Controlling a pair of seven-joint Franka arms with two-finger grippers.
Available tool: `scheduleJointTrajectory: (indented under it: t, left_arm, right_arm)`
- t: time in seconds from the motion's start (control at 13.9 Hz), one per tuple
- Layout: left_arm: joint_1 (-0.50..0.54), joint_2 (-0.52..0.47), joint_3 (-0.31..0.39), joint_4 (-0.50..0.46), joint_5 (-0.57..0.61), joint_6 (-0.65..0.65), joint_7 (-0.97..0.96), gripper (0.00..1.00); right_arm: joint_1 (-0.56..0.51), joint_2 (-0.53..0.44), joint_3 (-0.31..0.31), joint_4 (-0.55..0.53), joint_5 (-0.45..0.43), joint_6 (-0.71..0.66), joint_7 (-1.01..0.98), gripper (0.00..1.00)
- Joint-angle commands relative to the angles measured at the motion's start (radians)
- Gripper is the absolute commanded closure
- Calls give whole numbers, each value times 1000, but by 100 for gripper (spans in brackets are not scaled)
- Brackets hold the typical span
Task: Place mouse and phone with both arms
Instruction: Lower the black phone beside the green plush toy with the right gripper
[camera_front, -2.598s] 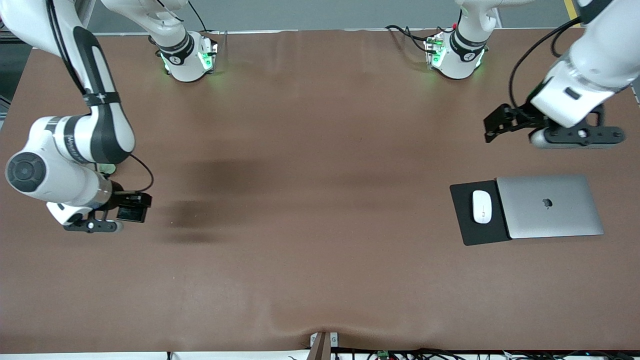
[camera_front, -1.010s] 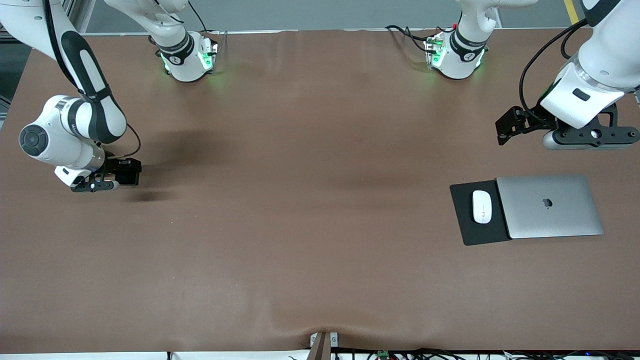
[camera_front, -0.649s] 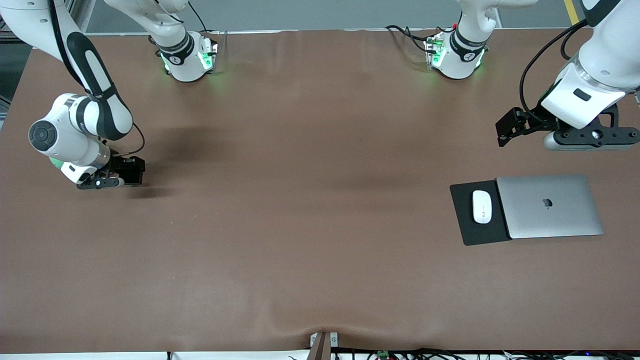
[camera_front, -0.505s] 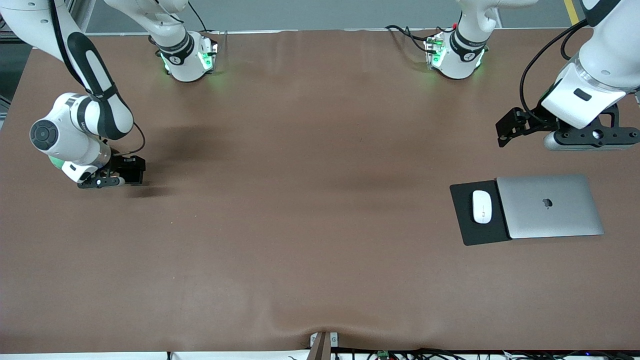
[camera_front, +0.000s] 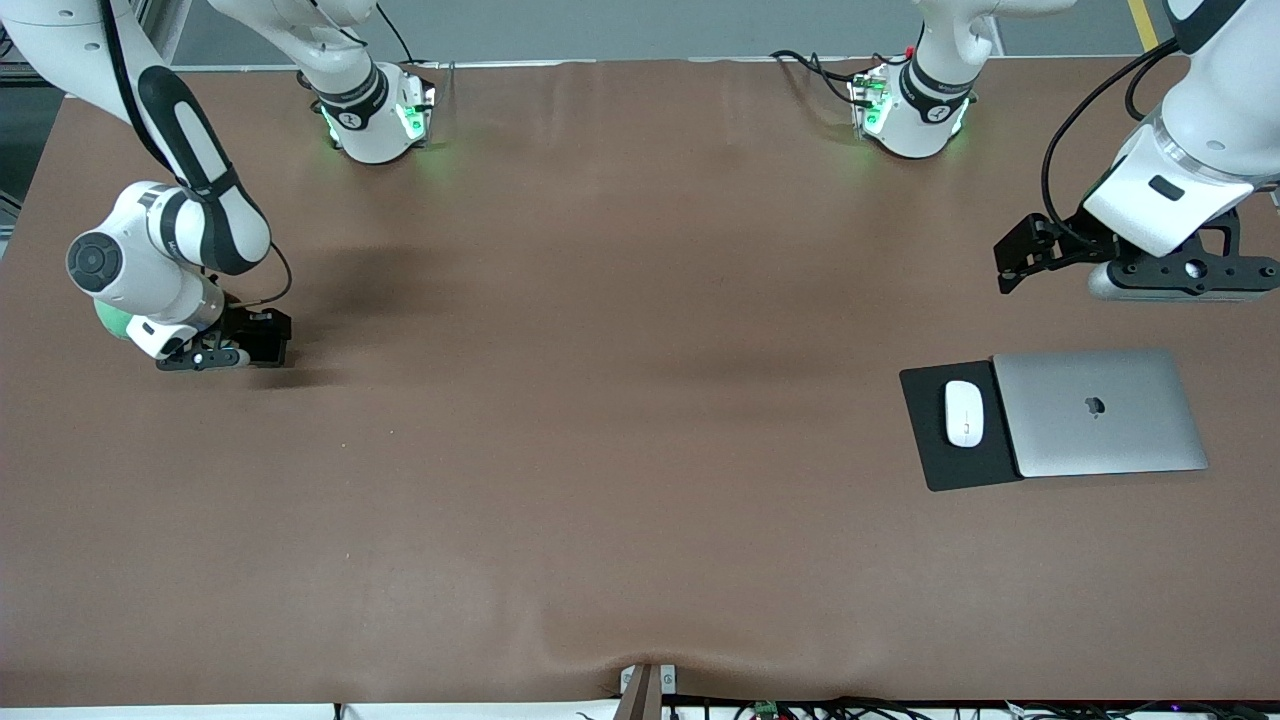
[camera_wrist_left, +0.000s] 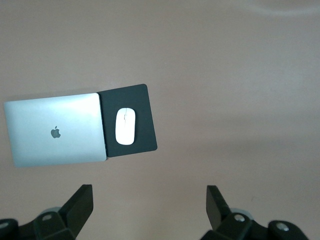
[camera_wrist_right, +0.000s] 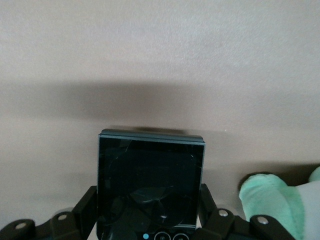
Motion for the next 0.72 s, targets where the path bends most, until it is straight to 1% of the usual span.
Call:
scheduleJointTrajectory:
  t: [0.0, 0.14, 0.22, 0.29, 0.36, 0.43, 0.51, 0.65]
  left_arm:
    - [-3, 8, 3, 22, 4, 5, 17, 0]
    - [-3, 10, 3, 32, 4, 5, 18, 0]
    - [-3, 10, 3, 50, 4, 5, 17, 0]
    - [-3, 10, 3, 55, 4, 5, 17, 0]
    - [-3, 10, 3, 56, 4, 5, 17, 0]
    - [-3, 10, 3, 56, 4, 5, 18, 0]
    - [-1, 12, 3, 56, 3, 4, 20, 0]
    - [-1, 12, 3, 56, -6, 4, 18, 0]
  right_arm:
    - [-14, -7, 4, -23, 5, 19, -19, 73]
    - [-17, 2, 4, -23, 8, 19, -19, 66]
    - [-17, 11, 4, -23, 11, 21, -19, 60]
    - [-15, 22, 4, -23, 12, 34, -19, 58]
    - [-15, 25, 4, -23, 14, 41, -19, 54]
    - [-12, 25, 4, -23, 14, 41, -19, 42]
    - [-12, 27, 4, -23, 15, 41, -19, 0]
    - [-9, 33, 4, -23, 19, 42, -19, 0]
